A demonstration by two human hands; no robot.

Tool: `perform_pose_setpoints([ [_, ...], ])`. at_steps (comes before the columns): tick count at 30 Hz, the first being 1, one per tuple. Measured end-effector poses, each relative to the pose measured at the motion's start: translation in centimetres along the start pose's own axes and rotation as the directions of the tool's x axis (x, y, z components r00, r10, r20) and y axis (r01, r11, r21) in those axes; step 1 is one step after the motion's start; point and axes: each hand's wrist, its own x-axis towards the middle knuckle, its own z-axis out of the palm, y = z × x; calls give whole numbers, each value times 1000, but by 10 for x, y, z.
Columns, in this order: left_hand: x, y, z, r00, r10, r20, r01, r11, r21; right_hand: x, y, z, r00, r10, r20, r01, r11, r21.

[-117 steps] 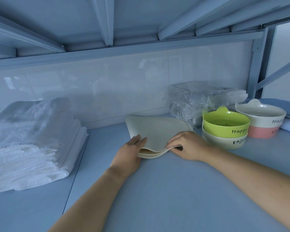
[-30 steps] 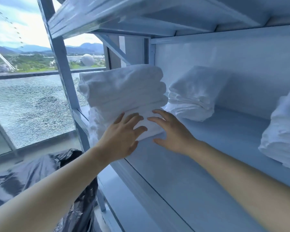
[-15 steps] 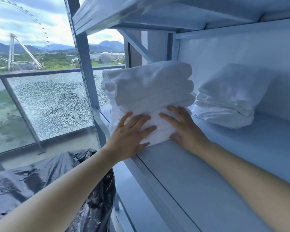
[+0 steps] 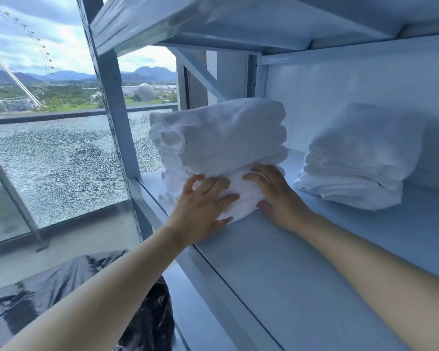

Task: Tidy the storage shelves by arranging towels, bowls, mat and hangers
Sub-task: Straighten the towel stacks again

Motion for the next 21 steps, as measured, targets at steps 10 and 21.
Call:
perform_pose_setpoints([
  [10, 9, -18, 30, 999, -24, -36, 24, 1000, -3, 33, 10, 21, 998, 49, -31, -48, 997, 53],
  [21, 6, -46, 48, 998, -48, -29, 48, 999, 5, 69, 13, 46, 998, 54, -26, -51, 993, 103],
])
